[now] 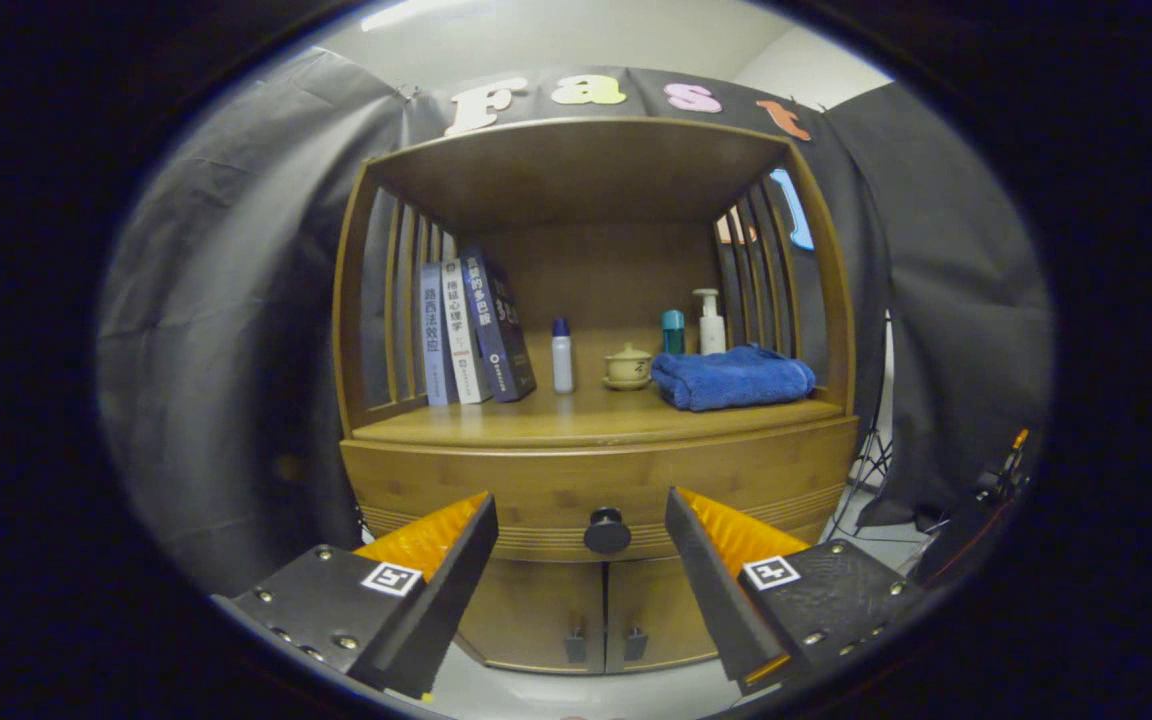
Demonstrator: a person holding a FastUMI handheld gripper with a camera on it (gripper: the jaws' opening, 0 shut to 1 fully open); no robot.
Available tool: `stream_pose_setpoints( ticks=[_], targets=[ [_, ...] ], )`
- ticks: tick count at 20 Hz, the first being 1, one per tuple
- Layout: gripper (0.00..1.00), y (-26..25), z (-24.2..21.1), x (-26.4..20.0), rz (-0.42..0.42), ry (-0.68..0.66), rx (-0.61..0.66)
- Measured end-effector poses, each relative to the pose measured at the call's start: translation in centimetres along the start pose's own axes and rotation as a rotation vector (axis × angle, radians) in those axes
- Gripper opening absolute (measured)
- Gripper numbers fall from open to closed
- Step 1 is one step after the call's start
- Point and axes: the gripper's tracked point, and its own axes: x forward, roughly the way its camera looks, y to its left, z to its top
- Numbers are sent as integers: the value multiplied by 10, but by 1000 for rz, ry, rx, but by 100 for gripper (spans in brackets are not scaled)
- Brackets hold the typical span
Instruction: Pull open the drawer, take out the items inside it, and place them on the countertop above the cabinet.
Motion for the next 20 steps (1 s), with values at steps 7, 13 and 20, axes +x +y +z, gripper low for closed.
stream_pose_setpoints(
  ticks=[7, 13, 20],
  targets=[
    [90, -5, -61, 67, -21, 125, 11],
    [44, -16, -80, 84, -37, 156, 79],
    [29, -15, -81, 75, 33, 164, -11]
  ],
)
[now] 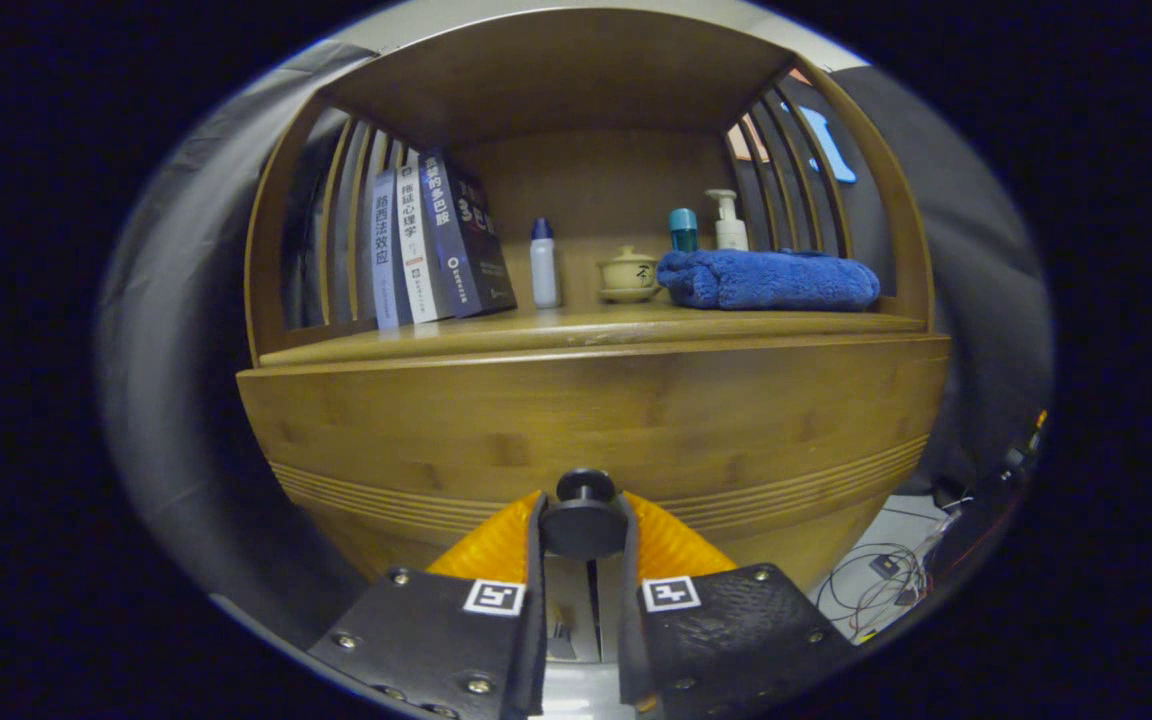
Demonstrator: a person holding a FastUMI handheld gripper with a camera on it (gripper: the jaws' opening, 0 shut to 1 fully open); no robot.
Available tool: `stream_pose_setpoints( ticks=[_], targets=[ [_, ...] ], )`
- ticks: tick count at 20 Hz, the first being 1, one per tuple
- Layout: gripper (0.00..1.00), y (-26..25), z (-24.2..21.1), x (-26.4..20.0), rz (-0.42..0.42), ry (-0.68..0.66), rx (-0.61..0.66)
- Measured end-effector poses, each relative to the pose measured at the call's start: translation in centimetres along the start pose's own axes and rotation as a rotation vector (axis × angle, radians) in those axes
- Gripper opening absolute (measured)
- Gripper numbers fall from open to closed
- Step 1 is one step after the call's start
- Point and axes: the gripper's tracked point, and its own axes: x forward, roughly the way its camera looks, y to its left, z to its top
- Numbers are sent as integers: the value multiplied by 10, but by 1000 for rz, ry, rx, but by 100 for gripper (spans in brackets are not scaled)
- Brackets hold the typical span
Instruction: Pull open the drawer, take out the items inside it, and place them on the countertop above the cabinet.
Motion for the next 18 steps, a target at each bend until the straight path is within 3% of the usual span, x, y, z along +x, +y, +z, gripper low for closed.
stream_pose_setpoints(
  ticks=[10, 18],
  targets=[
    [28, -3, -22, -113, -1, -20, 38],
    [28, -5, -31, -157, 4, -35, 25]
  ],
)
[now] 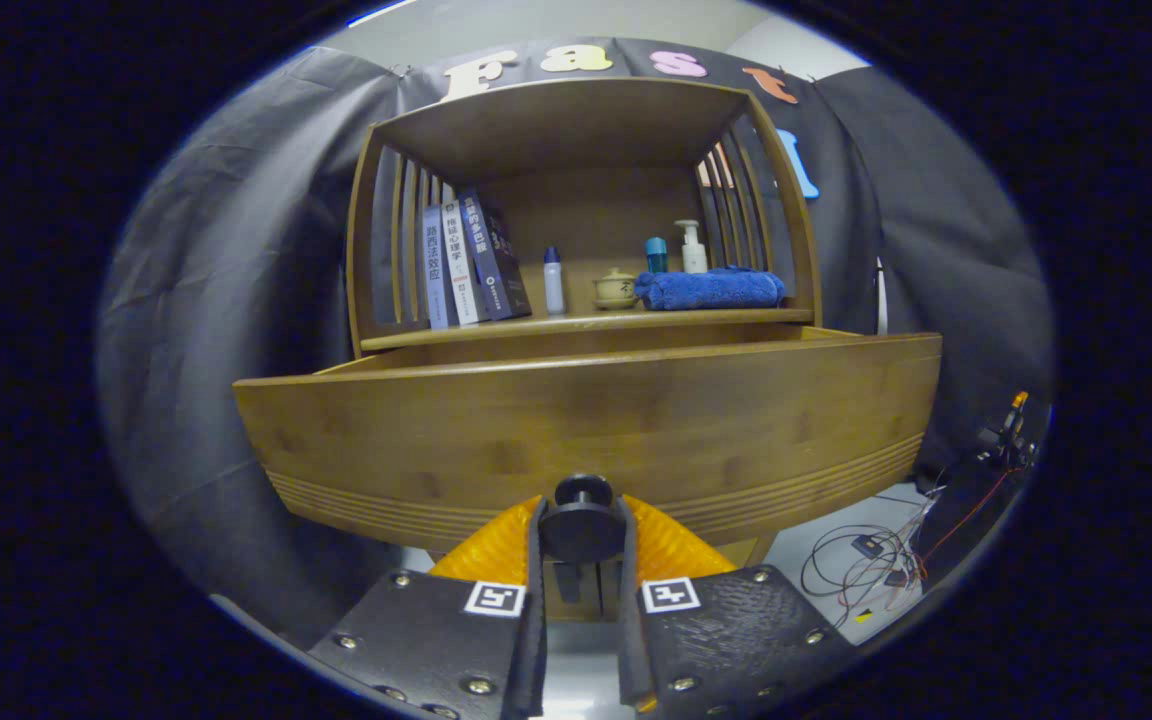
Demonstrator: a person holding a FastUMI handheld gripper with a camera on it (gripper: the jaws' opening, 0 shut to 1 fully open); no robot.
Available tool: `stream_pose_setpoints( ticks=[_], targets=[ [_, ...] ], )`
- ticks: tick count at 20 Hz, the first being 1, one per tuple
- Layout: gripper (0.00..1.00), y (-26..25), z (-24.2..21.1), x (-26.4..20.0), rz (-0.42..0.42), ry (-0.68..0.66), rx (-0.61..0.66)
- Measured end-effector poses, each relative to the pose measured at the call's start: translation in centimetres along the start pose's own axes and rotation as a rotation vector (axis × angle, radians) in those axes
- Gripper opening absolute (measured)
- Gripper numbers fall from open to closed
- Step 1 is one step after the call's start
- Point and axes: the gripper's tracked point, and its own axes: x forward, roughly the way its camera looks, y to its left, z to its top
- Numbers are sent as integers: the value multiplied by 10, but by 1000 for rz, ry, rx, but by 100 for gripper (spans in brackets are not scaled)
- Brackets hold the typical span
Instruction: Pull open the drawer, take out the items inside it, and place them on the countertop above the cabinet.
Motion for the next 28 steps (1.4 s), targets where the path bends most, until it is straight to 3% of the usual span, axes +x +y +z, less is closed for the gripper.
stream_pose_setpoints(
  ticks=[10, 13, 16, 19, 23, 28],
  targets=[
    [28, -1, -18, -8, -13, 20, -29],
    [60, -4, 7, -13, -34, -34, -83],
    [92, 1, 34, -21, -27, -54, -51],
    [97, 14, 64, -27, -1, -66, -13],
    [98, 17, 90, -25, -57, -19, -2],
    [97, 43, 122, -17, 24, 22, 10]
  ],
)
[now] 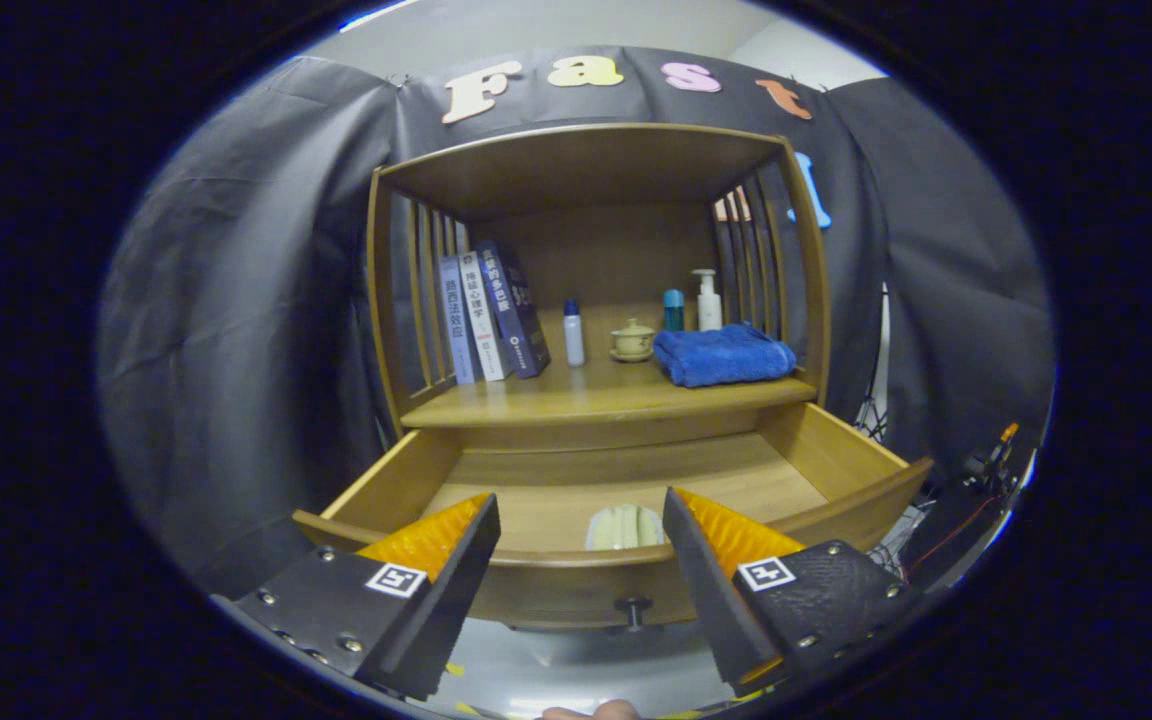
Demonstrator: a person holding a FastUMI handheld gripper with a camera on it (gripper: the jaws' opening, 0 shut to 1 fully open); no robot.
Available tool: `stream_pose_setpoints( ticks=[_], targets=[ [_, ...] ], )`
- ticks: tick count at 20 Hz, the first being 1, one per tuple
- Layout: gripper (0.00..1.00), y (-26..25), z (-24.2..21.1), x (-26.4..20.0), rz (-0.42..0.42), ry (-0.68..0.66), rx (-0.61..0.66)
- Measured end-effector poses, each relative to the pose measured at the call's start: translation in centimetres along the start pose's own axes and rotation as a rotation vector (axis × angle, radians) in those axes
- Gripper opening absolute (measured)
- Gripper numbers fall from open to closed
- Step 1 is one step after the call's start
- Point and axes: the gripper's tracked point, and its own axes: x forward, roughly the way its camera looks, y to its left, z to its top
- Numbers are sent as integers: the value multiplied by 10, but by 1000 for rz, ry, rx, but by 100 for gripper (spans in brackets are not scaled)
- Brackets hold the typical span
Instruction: Pull open the drawer, take out the items inside it, and place them on the countertop above the cabinet.
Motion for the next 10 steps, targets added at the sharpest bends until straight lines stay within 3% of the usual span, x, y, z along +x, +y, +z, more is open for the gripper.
stream_pose_setpoints(
  ticks=[8, 10],
  targets=[
    [97, -17, 66, 21, -26, -44, -77],
    [97, -21, 68, 42, -45, -1, -110]
  ],
)
